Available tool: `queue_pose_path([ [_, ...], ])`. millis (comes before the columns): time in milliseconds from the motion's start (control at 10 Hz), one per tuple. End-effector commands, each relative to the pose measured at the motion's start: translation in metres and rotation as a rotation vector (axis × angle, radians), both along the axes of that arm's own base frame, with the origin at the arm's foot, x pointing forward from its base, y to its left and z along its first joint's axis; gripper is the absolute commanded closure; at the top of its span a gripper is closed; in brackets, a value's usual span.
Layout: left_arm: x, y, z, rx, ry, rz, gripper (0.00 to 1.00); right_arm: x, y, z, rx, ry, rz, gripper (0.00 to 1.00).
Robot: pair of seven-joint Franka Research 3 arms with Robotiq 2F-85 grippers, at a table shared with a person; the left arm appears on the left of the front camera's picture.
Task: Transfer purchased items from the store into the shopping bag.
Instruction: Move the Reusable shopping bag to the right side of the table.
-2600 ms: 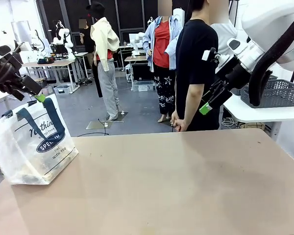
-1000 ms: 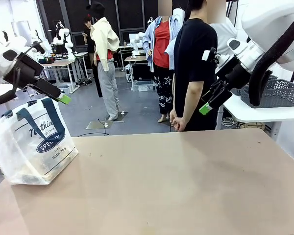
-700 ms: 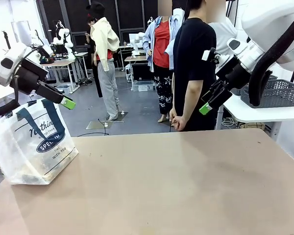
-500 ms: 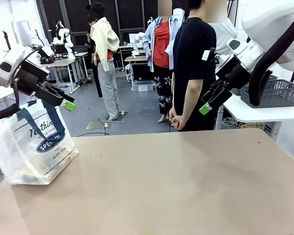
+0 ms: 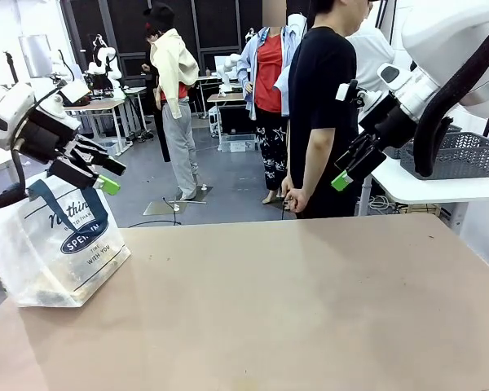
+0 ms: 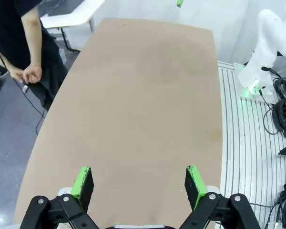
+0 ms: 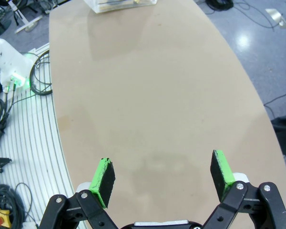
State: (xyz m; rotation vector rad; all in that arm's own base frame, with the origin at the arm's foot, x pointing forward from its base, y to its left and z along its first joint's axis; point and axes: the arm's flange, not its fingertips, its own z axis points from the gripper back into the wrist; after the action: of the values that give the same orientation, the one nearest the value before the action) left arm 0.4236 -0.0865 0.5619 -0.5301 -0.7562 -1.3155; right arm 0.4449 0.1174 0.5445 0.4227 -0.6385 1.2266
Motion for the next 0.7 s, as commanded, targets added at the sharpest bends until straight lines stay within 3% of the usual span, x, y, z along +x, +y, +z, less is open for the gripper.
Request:
queue_pose_path([
  [0, 0.0031, -0.0016, 0.0008, -0.009, 0.002, 0.023, 0.0, -0.0007, 0.0009, -0.0001, -0.014, 0.013, -0.012, 0.0],
  [600, 0.0031, -0.0016, 0.0008, -0.009, 0.002, 0.023, 0.0, -0.0007, 0.0009, -0.0001, -0.014, 0.013, -0.012, 0.0],
])
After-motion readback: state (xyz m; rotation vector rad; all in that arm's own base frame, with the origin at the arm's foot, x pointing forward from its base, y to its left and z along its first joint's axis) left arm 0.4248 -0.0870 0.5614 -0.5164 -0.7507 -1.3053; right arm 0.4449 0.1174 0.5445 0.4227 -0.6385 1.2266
